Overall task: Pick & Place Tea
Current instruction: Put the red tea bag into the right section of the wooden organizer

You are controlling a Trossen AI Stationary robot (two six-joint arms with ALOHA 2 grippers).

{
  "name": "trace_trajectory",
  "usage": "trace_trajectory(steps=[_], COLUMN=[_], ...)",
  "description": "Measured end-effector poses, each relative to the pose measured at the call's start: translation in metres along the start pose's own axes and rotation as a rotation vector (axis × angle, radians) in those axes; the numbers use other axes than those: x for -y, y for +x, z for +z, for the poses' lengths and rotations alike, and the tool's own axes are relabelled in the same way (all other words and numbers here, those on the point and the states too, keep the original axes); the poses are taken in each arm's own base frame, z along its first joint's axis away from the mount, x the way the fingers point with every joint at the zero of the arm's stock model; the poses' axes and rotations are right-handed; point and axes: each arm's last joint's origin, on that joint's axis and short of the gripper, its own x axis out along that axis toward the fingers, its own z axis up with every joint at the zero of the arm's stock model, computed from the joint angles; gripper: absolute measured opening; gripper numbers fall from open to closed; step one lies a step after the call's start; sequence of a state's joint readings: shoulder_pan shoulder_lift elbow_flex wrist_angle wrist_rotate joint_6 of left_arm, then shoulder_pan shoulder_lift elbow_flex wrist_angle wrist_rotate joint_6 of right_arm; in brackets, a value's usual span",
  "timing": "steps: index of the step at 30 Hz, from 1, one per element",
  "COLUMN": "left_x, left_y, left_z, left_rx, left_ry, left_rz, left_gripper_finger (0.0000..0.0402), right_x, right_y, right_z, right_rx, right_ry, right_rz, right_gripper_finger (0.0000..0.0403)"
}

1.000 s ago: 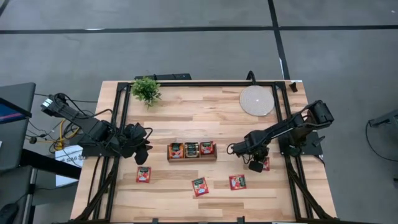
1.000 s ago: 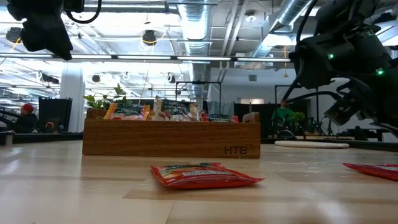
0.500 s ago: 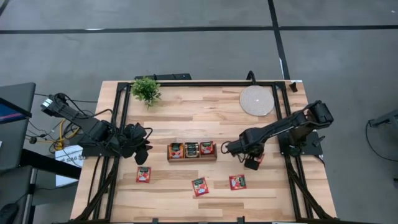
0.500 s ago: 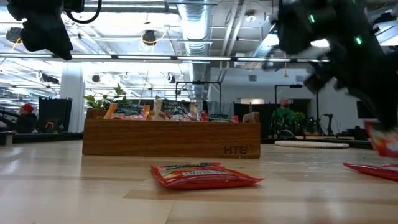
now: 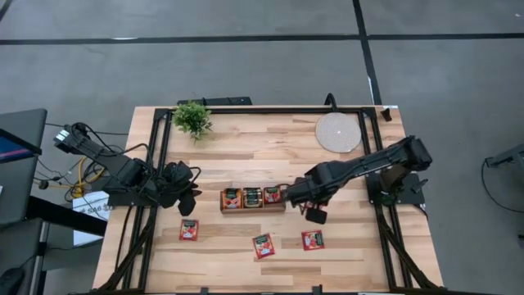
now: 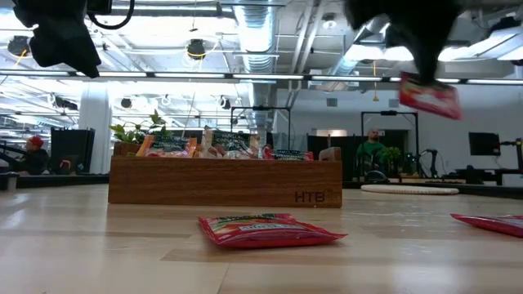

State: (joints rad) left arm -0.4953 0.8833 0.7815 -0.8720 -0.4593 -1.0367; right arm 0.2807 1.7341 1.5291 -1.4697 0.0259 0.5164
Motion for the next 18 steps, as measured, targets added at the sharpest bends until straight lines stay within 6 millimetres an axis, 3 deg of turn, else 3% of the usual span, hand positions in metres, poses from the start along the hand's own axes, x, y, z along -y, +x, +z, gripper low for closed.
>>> trace_trajectory(steps=[10,18], left_x=[0.0,0.001], left_y=[0.0,0.0], left_z=[0.0,0.0], left_rx=[0.003,0.004], left_ry=[0.004,0.019], left_rz=[-0.002,-0.004], left_gripper_finger=[0.0126,0.0126], right_x=[-0.035,-0.04], right_y=[-0.017,-0.009], right_z=[0.077,0.123], right_rx=[0.095,0.142], right_ry=[-0.242,-0.298], right_rz=[-0.105,-0.089], right_gripper_finger=[0.0,0.0])
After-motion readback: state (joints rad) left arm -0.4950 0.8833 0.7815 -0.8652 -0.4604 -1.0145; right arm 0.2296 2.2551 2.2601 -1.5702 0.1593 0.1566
